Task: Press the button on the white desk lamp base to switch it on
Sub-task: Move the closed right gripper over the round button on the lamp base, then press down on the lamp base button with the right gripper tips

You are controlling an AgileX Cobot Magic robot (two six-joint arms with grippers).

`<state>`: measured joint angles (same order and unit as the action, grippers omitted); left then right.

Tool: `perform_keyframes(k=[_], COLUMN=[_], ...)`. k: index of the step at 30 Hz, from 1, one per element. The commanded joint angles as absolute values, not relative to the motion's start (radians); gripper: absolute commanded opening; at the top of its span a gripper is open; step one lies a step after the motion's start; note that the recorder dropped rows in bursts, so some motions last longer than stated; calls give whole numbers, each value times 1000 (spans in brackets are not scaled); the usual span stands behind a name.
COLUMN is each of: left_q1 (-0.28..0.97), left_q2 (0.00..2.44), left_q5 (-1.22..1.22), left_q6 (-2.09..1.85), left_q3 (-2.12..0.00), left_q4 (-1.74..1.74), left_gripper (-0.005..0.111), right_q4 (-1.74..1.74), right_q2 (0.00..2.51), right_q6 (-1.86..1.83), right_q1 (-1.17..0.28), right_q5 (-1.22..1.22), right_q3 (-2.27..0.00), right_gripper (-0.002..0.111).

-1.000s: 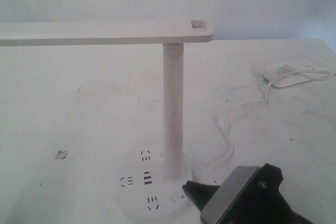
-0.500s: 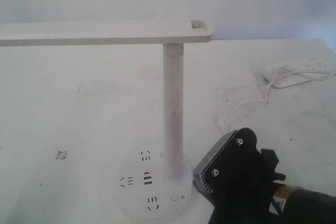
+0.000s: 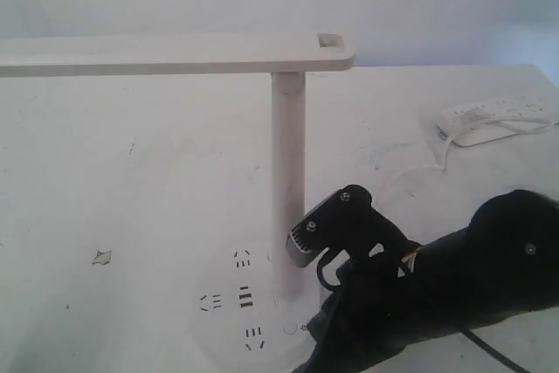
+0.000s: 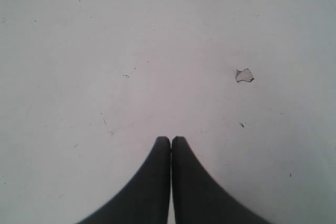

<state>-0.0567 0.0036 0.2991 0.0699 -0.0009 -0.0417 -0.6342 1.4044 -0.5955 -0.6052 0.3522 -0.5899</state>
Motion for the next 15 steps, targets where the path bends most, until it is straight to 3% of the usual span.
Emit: perform_keyframes(k=[1, 6, 15], left_q1=[-53, -53, -53], left_q2=[0, 0, 0], left_q5=[307, 307, 307], left_q6=[71, 71, 71], left_q3=[0, 0, 0], left_q4=[-38, -38, -38], left_gripper=[0, 0, 0], right_q4=[-738, -1000, -1042], right_q2=[1424, 1435, 1515], right_q6=[-719, -994, -1009], right_q1=[-596, -596, -596], right_q5=[371, 382, 308], right_q3=[-597, -604, -620], right_gripper=[0, 0, 0])
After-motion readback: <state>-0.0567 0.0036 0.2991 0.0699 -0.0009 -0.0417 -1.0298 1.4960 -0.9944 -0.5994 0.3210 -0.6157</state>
